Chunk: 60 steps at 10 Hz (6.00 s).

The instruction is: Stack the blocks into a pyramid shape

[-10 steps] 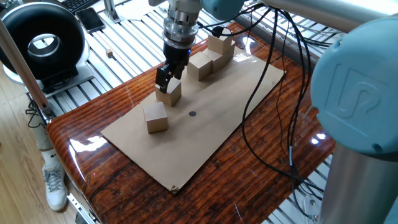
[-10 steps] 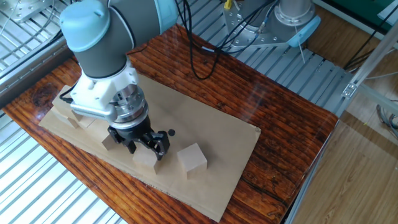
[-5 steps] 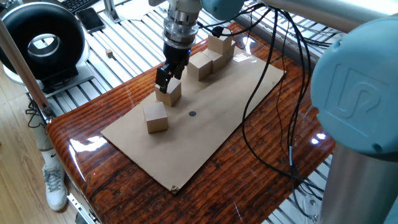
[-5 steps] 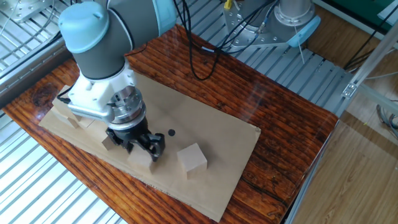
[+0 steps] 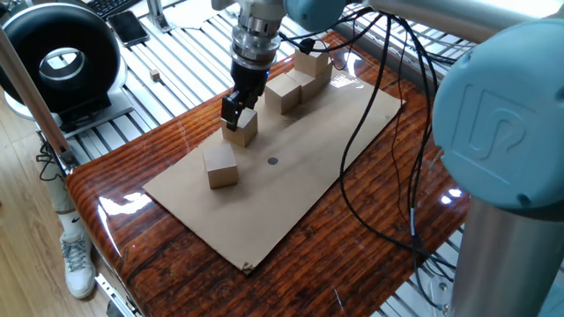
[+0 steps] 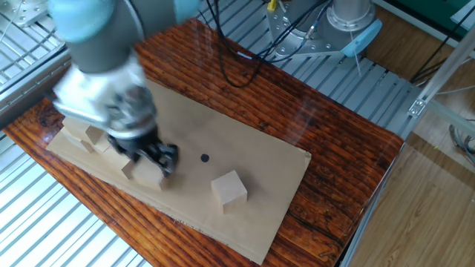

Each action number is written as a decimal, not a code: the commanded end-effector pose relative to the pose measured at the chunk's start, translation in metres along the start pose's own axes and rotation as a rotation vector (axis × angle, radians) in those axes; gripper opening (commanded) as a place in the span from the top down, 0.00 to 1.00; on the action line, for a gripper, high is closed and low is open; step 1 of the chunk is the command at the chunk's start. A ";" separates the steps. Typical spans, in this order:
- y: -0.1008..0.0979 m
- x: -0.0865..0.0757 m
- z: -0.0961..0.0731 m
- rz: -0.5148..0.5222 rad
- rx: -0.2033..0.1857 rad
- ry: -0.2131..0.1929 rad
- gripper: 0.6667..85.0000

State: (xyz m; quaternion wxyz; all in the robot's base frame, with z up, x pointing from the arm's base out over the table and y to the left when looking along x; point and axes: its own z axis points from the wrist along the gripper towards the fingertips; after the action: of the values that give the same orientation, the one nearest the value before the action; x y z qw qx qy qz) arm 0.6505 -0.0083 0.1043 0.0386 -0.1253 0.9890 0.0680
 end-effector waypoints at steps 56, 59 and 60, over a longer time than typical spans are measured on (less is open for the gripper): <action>-0.087 0.023 -0.047 0.127 0.014 -0.034 0.20; -0.063 0.044 -0.061 0.217 -0.003 0.029 0.68; -0.064 0.050 -0.065 0.235 0.043 0.056 0.95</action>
State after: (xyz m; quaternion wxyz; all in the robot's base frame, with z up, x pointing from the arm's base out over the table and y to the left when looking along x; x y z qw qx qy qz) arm 0.6314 -0.0962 0.1447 0.0279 -0.0365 0.9970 0.0624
